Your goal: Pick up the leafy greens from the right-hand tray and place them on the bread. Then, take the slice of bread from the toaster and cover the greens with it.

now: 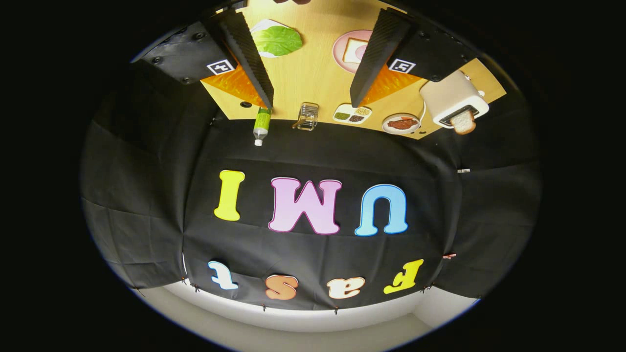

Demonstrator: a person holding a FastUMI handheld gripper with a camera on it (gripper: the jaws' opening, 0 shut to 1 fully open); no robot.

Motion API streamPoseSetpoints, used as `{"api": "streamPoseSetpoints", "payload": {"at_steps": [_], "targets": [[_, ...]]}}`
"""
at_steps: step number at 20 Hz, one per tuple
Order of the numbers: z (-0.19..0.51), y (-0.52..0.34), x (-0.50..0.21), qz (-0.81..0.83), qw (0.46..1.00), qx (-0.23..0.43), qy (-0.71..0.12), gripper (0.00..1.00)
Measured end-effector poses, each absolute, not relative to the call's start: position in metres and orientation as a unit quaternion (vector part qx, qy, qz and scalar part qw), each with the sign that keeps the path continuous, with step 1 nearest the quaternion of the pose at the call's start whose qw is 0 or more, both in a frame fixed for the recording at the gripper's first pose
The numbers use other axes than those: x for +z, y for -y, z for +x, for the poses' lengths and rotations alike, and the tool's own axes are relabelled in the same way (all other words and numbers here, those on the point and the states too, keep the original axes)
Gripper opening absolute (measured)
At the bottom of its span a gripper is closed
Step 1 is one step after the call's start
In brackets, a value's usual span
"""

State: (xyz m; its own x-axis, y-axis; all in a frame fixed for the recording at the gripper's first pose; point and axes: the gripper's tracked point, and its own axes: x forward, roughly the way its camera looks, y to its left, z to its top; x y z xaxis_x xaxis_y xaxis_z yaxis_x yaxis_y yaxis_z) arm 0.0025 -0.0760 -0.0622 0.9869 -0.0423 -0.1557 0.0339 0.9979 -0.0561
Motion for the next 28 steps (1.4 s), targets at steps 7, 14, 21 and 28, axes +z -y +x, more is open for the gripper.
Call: {"api": "streamPoseSetpoints", "payload": {"at_steps": [7, 14, 21, 28], "targets": [[0.022, 0.122, -0.132, -0.026, 0.987, -0.011, -0.159, 0.98], [0.038, 0.160, -0.234, -0.021, 0.965, 0.007, -0.260, 0.98], [0.032, 0.177, -0.314, -0.031, 0.940, 0.033, -0.339, 0.98], [0.036, 0.190, -0.356, -0.064, 0.926, 0.059, -0.368, 0.98]]}}
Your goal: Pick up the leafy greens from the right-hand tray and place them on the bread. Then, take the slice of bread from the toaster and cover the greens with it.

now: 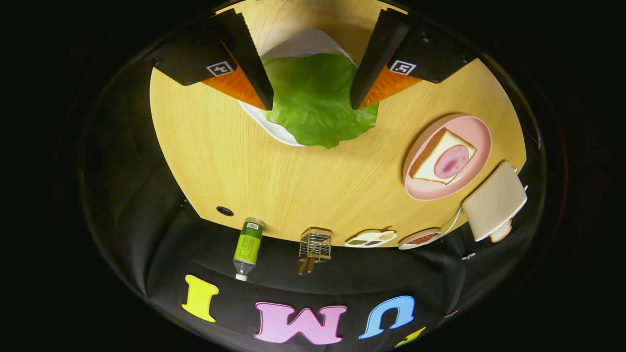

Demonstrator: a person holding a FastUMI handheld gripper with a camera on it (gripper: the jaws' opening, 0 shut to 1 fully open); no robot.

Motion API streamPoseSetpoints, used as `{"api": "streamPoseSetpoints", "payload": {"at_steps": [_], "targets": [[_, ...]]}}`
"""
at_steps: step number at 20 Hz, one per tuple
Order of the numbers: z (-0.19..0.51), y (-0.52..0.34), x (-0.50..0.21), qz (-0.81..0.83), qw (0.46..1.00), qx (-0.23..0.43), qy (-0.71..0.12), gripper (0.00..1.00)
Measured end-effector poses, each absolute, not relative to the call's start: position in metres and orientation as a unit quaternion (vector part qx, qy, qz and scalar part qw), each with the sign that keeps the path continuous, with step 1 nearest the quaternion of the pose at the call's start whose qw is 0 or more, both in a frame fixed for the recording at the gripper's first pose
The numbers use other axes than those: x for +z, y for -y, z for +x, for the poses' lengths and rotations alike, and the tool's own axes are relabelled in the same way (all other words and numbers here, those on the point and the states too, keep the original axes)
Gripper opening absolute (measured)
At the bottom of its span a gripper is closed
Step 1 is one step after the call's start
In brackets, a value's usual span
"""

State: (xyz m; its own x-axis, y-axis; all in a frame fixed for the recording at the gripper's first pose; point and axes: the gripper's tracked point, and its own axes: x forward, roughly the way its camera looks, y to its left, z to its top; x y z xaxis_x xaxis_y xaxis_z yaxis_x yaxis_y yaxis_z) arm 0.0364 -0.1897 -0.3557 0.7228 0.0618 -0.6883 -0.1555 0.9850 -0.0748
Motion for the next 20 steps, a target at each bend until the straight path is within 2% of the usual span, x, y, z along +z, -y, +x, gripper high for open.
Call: {"api": "streamPoseSetpoints", "payload": {"at_steps": [7, 8, 9, 12, 14, 18, 20], "targets": [[0.037, 0.191, -0.377, -0.027, 0.915, 0.063, -0.398, 0.95], [0.039, 0.191, -0.377, -0.031, 0.916, 0.064, -0.396, 0.89], [0.038, 0.189, -0.378, -0.031, 0.915, 0.067, -0.397, 0.89], [0.038, 0.188, -0.378, -0.035, 0.916, 0.068, -0.393, 0.74], [0.038, 0.188, -0.378, -0.035, 0.916, 0.068, -0.393, 0.59], [0.041, 0.193, -0.379, -0.038, 0.913, 0.060, -0.402, 0.59], [0.042, 0.196, -0.378, -0.036, 0.914, 0.051, -0.401, 0.22]]}}
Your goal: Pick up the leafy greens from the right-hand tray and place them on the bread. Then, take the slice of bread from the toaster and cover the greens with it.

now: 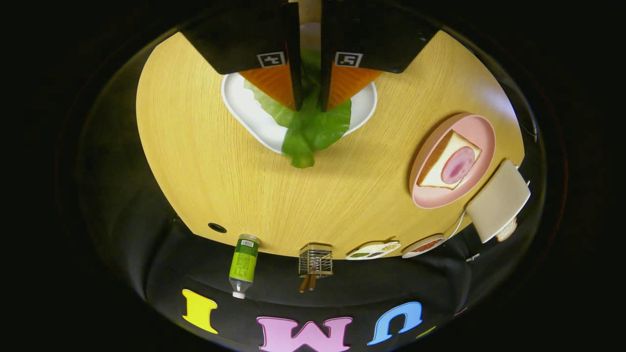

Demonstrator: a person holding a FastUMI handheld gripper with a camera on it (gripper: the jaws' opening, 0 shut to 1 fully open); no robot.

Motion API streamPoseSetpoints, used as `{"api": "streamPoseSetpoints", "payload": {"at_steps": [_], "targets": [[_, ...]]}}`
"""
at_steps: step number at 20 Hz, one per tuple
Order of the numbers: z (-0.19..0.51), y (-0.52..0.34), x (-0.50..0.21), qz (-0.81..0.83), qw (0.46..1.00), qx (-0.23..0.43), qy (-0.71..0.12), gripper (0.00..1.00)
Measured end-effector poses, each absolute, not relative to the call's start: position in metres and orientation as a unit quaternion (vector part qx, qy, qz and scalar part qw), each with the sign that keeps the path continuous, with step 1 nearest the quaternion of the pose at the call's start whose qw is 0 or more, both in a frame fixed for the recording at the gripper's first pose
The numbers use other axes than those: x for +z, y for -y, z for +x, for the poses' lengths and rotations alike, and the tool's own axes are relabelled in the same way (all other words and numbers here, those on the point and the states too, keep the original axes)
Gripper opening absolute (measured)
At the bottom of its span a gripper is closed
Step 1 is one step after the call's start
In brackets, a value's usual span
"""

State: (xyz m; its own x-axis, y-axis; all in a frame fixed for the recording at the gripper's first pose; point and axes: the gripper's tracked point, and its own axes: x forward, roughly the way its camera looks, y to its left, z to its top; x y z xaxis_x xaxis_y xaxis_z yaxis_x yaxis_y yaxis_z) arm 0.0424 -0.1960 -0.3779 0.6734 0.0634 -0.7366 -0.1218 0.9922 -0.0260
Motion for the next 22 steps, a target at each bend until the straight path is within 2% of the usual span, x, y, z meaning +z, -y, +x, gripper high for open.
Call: {"api": "streamPoseSetpoints", "payload": {"at_steps": [1, 2, 5, 14, 22], "targets": [[0.044, 0.194, -0.380, -0.034, 0.913, 0.052, -0.403, 0.19], [0.045, 0.192, -0.379, -0.032, 0.914, 0.053, -0.401, 0.11], [0.046, 0.193, -0.380, -0.015, 0.912, 0.051, -0.407, 0.07], [0.042, 0.182, -0.335, -0.020, 0.917, 0.061, -0.395, 0.07], [0.037, 0.152, -0.284, 0.017, 0.921, 0.032, -0.389, 0.07]]}}
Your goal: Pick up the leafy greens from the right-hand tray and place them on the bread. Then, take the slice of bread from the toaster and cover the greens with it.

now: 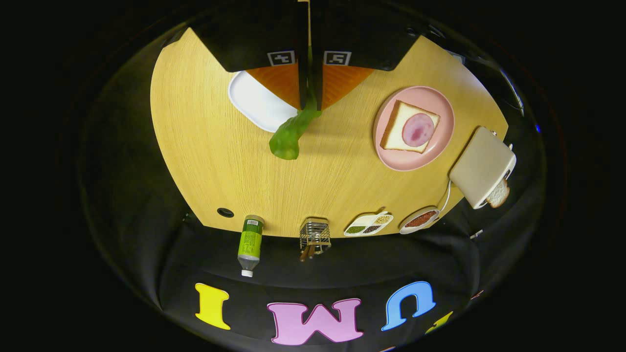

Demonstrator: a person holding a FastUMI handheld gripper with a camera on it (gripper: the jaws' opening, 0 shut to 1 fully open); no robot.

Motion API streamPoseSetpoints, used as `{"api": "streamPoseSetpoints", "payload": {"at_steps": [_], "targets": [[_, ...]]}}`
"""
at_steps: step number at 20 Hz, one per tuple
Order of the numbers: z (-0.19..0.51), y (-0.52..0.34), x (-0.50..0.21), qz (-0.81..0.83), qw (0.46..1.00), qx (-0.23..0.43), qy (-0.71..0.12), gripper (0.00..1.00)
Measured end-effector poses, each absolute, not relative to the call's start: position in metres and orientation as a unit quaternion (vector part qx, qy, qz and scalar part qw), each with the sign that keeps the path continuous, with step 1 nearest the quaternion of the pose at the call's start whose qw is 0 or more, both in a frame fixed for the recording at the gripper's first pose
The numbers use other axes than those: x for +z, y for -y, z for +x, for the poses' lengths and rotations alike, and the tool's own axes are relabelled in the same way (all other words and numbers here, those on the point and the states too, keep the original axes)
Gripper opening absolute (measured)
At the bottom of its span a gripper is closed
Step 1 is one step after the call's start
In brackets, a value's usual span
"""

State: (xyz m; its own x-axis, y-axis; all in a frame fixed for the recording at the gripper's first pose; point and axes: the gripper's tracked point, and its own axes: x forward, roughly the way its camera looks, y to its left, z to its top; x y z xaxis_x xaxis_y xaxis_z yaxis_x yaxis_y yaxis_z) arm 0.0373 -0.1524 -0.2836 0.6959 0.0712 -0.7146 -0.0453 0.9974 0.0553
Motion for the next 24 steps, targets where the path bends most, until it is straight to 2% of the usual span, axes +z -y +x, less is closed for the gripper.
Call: {"api": "streamPoseSetpoints", "payload": {"at_steps": [6, 11, 18, 24], "targets": [[0.046, 0.108, -0.236, 0.025, 0.929, 0.025, -0.369, 0.07], [0.052, 0.047, -0.218, 0.021, 0.931, 0.048, -0.362, 0.07], [0.070, -0.034, -0.248, -0.003, 0.926, 0.069, -0.372, 0.08], [0.076, -0.053, -0.284, -0.029, 0.915, 0.060, -0.397, 0.12]]}}
